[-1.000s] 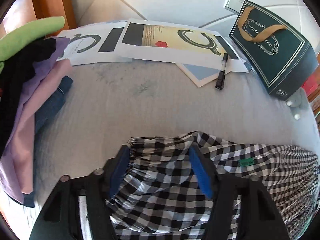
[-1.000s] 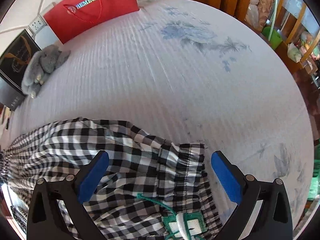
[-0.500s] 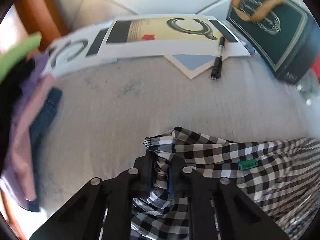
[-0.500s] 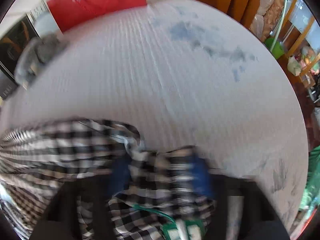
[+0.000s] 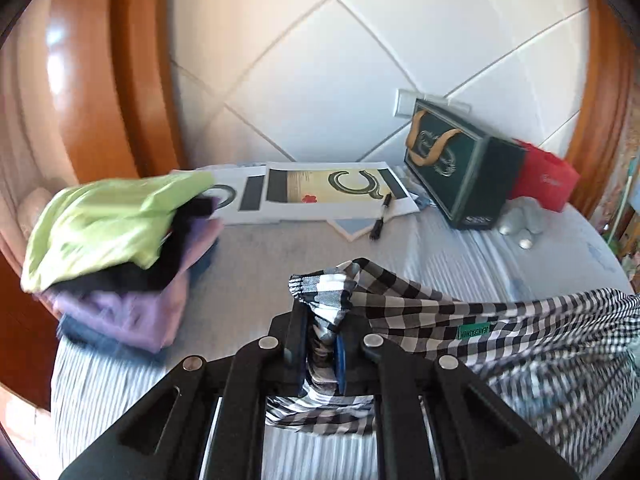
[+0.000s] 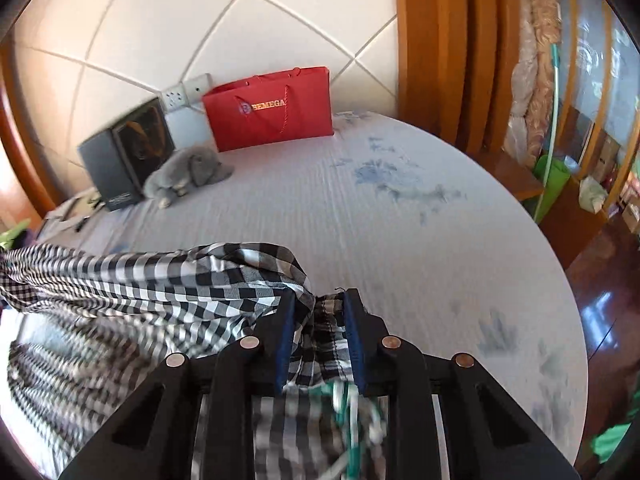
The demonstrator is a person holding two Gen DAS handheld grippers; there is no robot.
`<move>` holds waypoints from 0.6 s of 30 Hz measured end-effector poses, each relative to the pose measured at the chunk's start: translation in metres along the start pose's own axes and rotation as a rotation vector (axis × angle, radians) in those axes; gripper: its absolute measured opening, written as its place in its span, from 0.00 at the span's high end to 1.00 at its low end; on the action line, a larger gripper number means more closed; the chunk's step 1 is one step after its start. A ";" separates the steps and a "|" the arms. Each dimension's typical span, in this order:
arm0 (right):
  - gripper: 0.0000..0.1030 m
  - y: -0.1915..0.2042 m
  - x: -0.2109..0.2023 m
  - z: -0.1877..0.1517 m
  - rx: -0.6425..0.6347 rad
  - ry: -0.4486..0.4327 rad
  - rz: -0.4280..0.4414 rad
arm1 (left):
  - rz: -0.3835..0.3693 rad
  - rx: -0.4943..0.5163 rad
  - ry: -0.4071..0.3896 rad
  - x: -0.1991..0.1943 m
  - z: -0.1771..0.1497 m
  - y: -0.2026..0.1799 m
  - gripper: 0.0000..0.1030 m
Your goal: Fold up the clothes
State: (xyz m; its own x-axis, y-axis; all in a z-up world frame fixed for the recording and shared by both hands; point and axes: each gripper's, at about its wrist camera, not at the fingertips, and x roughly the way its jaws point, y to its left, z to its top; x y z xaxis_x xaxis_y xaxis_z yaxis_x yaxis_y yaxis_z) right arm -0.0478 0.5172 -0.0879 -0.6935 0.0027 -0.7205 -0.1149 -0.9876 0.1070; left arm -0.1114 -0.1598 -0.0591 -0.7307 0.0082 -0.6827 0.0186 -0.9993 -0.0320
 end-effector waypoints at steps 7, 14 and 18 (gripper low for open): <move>0.77 -0.005 -0.035 -0.095 0.012 0.140 0.047 | 0.015 -0.007 0.163 -0.043 -0.117 0.026 0.90; 0.41 -0.020 -0.036 -0.141 0.060 0.298 0.004 | 0.033 -0.049 0.377 -0.038 -0.194 0.037 0.58; 0.38 -0.030 -0.056 -0.117 0.117 0.198 0.000 | 0.015 -0.118 0.300 -0.066 -0.180 0.053 0.50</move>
State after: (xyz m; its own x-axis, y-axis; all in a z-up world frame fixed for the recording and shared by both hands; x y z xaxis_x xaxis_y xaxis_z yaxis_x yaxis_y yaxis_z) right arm 0.0780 0.5279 -0.1307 -0.5415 -0.0401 -0.8397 -0.2046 -0.9625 0.1780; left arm 0.0607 -0.2070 -0.1474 -0.4963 0.0216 -0.8679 0.1198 -0.9884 -0.0931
